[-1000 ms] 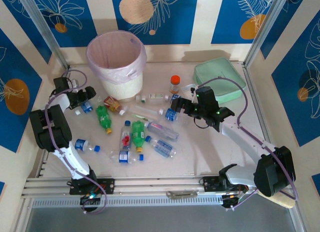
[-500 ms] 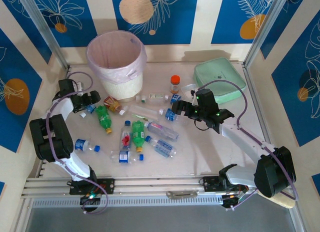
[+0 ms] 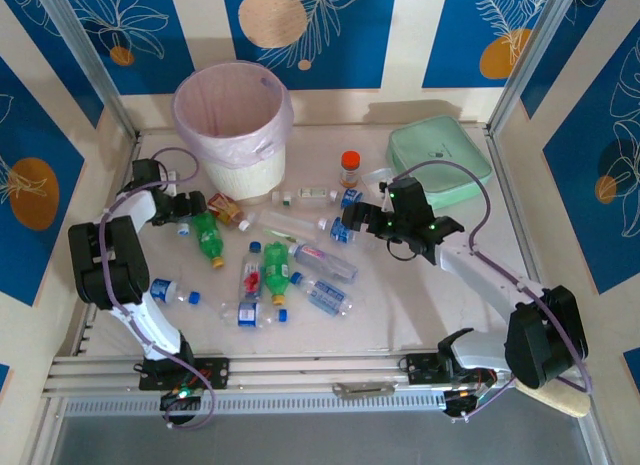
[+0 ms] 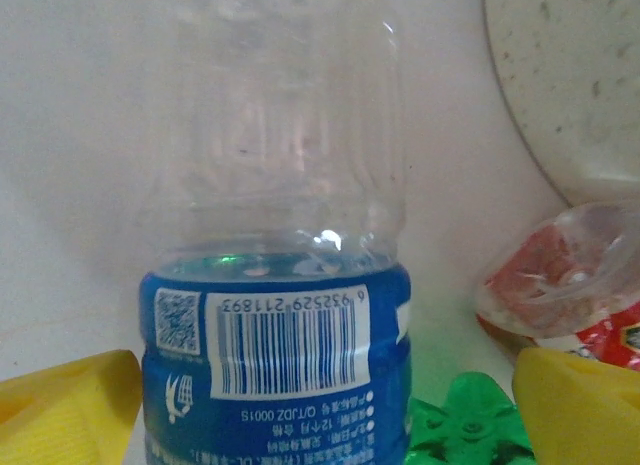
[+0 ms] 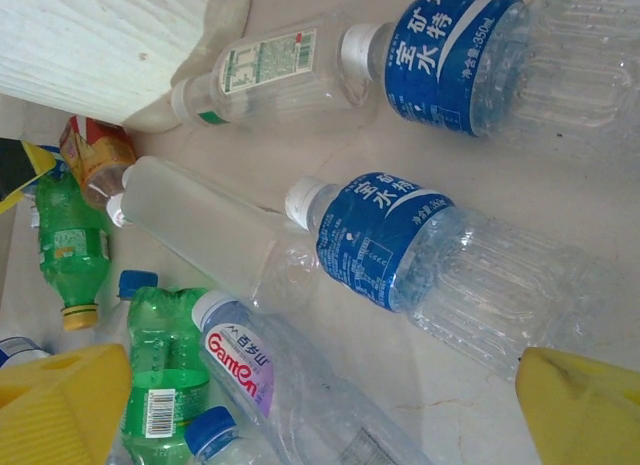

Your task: Put the plastic bottles in the bin

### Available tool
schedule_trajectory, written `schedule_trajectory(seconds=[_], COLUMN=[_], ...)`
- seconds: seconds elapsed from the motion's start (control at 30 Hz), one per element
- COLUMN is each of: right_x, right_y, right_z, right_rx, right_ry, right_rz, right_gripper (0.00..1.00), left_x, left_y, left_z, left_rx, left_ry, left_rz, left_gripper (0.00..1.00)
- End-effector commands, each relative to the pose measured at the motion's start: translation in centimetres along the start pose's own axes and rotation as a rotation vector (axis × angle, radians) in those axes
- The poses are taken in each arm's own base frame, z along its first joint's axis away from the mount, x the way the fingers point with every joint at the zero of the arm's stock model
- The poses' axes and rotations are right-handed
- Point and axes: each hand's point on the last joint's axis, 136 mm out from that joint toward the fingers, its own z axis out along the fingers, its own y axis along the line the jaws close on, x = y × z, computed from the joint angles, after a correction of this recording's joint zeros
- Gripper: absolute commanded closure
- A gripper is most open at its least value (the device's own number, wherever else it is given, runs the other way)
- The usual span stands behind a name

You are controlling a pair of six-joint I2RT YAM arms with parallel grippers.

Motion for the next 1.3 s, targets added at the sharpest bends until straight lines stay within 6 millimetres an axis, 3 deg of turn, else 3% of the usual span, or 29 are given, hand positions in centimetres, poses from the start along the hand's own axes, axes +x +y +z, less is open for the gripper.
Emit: schedule_trajectory(seconds=[0.0,0.57,0.83,1.03,1.27], right_x=[-0.9,-0.6,-0.4,-0.3,-0.5], right_y=[1.7,2.5,2.8,3.1,4.4], right_z=[-0.1,0.6,0.0,-0.9,-2.0], right_rx=[-0.04,-0.037,-0.027,-0.027,-0.052], right_ry=[-0.007,0.026,0.027,0.013,-0.014], right_rz=[-0.019,-0.03,-0.04,-0.035,-0.021], right_gripper=[0.01,0.01,0.01,0.01,0.01], left_x=[-0.3,-0.4,-0.5,-2.5,-4.9], left_y=[0.4,1.5,2.0,1.7,1.9], left_z=[0.3,2.0,1.7,-1.0,-6.4], left_rx=[-0.041,-0.084,-0.101,-0.099,-0.139], left_ry=[0.018,0.045,0.021,-0.077,-0.222], left_rz=[0.028,0.011,-0.008,-0.036,-0.063], left_gripper=[0.06,0.27,0.45,0.49,0.5])
